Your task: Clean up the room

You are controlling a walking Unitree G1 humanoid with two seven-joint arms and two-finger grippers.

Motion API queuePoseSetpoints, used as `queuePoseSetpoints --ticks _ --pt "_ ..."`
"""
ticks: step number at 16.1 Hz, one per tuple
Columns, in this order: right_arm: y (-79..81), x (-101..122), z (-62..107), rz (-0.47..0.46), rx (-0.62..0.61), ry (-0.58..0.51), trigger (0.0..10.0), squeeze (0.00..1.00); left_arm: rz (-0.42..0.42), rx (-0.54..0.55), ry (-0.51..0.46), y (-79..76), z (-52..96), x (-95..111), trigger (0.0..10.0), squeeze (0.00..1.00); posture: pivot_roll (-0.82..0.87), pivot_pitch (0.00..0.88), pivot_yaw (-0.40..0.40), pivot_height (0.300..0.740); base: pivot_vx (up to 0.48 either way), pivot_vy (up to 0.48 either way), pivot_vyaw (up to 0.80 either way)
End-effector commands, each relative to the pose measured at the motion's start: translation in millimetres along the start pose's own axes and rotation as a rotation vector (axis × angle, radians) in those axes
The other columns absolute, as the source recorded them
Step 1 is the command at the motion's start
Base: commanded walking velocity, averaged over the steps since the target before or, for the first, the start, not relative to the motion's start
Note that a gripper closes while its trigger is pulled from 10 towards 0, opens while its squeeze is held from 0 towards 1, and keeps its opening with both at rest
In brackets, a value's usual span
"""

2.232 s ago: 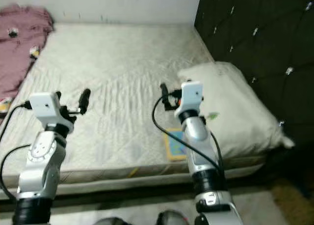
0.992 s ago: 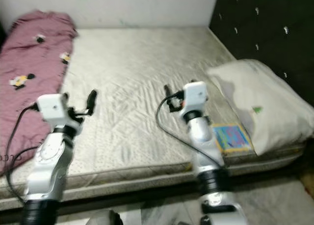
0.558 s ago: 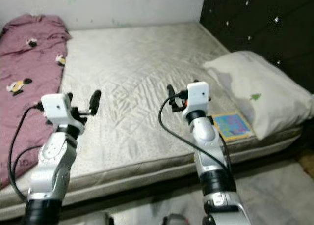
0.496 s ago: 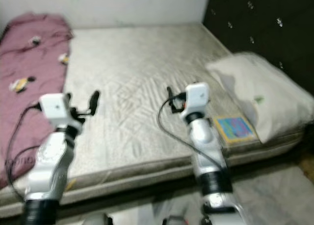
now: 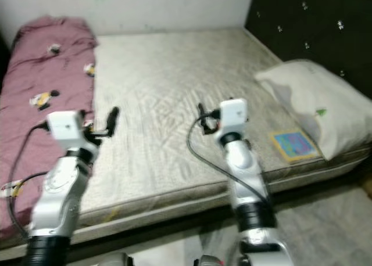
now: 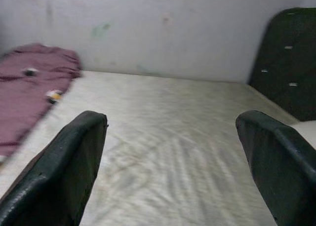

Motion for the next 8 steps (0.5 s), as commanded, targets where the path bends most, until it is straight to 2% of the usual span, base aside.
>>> queuePoseSetpoints --ticks 1,8 --pt "-4.6 6.1 -0.3 0.022 -0.006 -0.021 10.0 0.00 0.006 -0.014 -0.007 -4.6 -1.2 2.1 10.0 0.00 -0.04 0.000 -0.019 0.740 0.000 0.442 0.00" --pt "-0.9 9.5 0.4 0.041 0.018 -0.041 10.0 0.00 0.005 -0.018 -0.004 -4.5 -0.8 1.8 10.0 0.00 -0.04 0.000 -0.019 0.740 0.000 0.443 0.00"
Point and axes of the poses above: a point about 5 cm out from each wrist's last joint towards the gripper, its own z axis pointing back from the gripper into the wrist, its own x axis along the axis of the wrist's last joint, y = z × x, the point moved 2 cm from there along -z, pointing out of the wrist towards the gripper, and after that the axes turned 4 degrees about -z, right-handed, at the moved point
